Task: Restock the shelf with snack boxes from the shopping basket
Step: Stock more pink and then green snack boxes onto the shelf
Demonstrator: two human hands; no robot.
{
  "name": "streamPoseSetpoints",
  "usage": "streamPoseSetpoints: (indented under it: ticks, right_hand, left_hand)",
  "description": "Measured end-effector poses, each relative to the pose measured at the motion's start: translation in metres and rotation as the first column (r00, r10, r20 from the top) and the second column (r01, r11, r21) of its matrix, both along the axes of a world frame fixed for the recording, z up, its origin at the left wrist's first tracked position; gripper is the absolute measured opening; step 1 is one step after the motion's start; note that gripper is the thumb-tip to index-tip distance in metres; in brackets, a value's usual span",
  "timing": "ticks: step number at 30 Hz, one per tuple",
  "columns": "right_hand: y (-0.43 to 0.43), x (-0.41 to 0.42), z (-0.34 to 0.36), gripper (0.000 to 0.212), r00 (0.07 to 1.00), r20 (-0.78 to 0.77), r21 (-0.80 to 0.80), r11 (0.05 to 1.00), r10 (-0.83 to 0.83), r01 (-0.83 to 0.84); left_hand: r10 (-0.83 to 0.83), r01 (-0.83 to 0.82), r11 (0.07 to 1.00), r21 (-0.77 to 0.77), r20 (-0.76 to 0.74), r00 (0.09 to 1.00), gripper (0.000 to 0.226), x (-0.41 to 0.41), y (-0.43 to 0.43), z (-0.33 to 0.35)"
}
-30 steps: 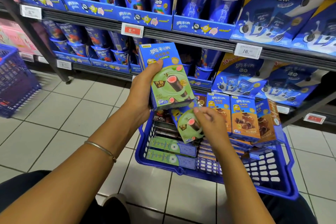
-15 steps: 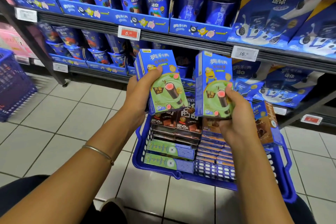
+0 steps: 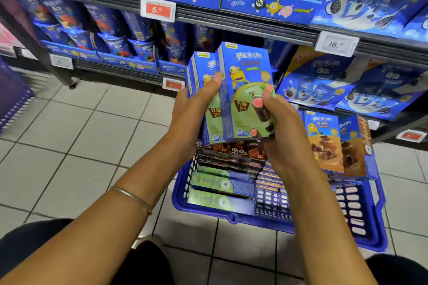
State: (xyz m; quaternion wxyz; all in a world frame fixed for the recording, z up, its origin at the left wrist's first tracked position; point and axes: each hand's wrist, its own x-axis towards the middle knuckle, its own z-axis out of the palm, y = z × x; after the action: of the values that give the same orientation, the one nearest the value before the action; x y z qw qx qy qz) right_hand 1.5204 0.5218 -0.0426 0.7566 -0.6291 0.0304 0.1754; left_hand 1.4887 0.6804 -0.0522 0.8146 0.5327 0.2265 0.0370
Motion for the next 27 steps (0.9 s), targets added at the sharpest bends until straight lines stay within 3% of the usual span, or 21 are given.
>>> streamPoseSetpoints:
  ticks: [4, 8, 10, 12, 15, 17, 19, 20, 24, 27]
  right_hand:
    - [0.008, -0.008, 0.018, 0.027, 0.996, -0.088, -0.090, 0.996, -0.018, 0.010]
    - [0.015, -0.023, 0.078, 0.022, 0.980, -0.193, -0.254, 0.962, 0.052, -0.101]
    - [0.018, -0.030, 0.121, 0.023, 0.966, -0.239, -0.267, 0.951, 0.095, -0.160]
    - [0.024, -0.034, 0.175, 0.026, 0.955, -0.266, -0.289, 0.934, 0.133, -0.211]
    - [0.037, -0.037, 0.279, 0.044, 0.934, -0.270, -0.308, 0.898, 0.234, -0.314]
    - [0.048, -0.030, 0.351, 0.040, 0.915, -0.230, -0.315, 0.865, 0.330, -0.391]
    - [0.066, -0.019, 0.424, 0.010, 0.894, -0.179, -0.304, 0.841, 0.412, -0.448]
    - [0.077, -0.013, 0.460, 0.006, 0.882, -0.152, -0.278, 0.837, 0.446, -0.471]
    - [0.143, 0.009, 0.619, 0.014, 0.838, 0.031, -0.237, 0.818, 0.545, -0.524]
    - [0.180, 0.016, 0.716, 0.018, 0.823, 0.218, -0.207, 0.849, 0.525, -0.486]
  left_hand:
    - [0.001, -0.006, 0.998, -0.068, -0.084, 0.996, 0.056, -0.008, 0.001, 0.013]
    - [0.056, -0.064, 0.997, -0.047, -0.153, 0.987, 0.061, -0.041, 0.014, 0.060]
    - [0.051, -0.057, 0.998, -0.022, -0.189, 0.981, 0.058, -0.058, 0.023, 0.098]
    - [0.047, -0.048, 0.999, 0.001, -0.217, 0.975, 0.071, -0.069, 0.034, 0.149]
    - [0.045, -0.041, 0.999, 0.023, -0.196, 0.980, 0.077, -0.082, 0.054, 0.241]
    - [0.077, -0.070, 0.996, 0.051, -0.167, 0.983, 0.074, -0.087, 0.072, 0.314]
    - [0.116, -0.106, 0.991, 0.083, -0.125, 0.985, 0.075, -0.087, 0.095, 0.389]
    - [0.128, -0.120, 0.989, 0.091, -0.097, 0.987, 0.075, -0.084, 0.109, 0.427]
    - [0.182, -0.190, 0.975, 0.112, 0.076, 0.980, 0.066, -0.063, 0.164, 0.578]
    - [0.216, -0.242, 0.964, 0.110, 0.207, 0.954, 0.066, -0.048, 0.197, 0.674]
